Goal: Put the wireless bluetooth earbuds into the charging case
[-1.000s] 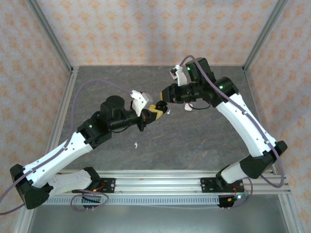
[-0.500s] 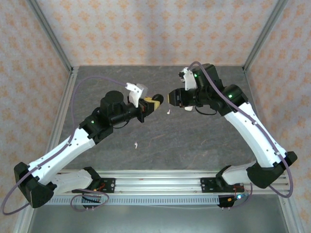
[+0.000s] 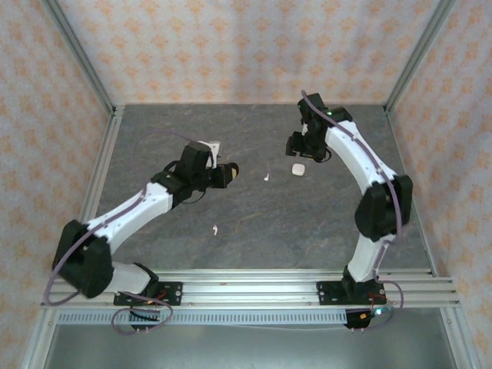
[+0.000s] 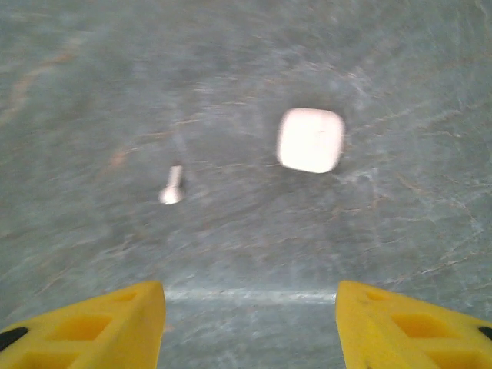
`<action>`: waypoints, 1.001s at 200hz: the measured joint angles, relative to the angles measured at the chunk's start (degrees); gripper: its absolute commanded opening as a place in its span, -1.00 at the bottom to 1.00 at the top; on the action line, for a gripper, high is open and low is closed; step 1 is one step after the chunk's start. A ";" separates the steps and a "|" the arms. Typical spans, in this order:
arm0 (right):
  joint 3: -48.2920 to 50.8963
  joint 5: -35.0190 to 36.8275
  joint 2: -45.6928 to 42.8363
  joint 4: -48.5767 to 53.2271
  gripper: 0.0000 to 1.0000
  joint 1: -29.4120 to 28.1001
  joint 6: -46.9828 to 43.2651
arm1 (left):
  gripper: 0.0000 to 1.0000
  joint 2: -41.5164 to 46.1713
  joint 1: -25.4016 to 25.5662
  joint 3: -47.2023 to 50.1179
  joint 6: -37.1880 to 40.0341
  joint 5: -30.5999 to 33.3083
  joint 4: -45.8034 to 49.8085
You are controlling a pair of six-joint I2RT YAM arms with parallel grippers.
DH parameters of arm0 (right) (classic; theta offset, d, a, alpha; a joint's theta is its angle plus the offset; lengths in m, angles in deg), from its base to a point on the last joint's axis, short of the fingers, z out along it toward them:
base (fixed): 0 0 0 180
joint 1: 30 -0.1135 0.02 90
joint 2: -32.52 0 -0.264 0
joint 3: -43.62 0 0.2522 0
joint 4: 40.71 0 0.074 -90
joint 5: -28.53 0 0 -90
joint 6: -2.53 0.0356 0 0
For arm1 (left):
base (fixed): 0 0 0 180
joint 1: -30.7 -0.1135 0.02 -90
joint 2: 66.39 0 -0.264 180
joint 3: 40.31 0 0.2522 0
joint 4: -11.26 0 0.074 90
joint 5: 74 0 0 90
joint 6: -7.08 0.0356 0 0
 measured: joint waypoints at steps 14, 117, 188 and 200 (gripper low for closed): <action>-1.22 -0.09 4.39 0.46 0.23 2.23 0.61 | -1.00 -6.08 -1.11 -2.60 0.55 -1.55 1.66; -11.15 -0.31 21.42 2.51 0.52 5.73 3.37 | -0.20 -37.35 -3.37 -27.34 7.54 -5.81 13.18; -13.79 -0.20 25.92 3.76 0.54 4.20 3.32 | 0.18 -37.31 -4.07 -28.41 10.86 -2.19 17.57; -13.79 -0.17 26.16 3.89 0.52 3.67 3.30 | 0.19 -36.70 -4.07 -28.39 11.15 -1.33 17.97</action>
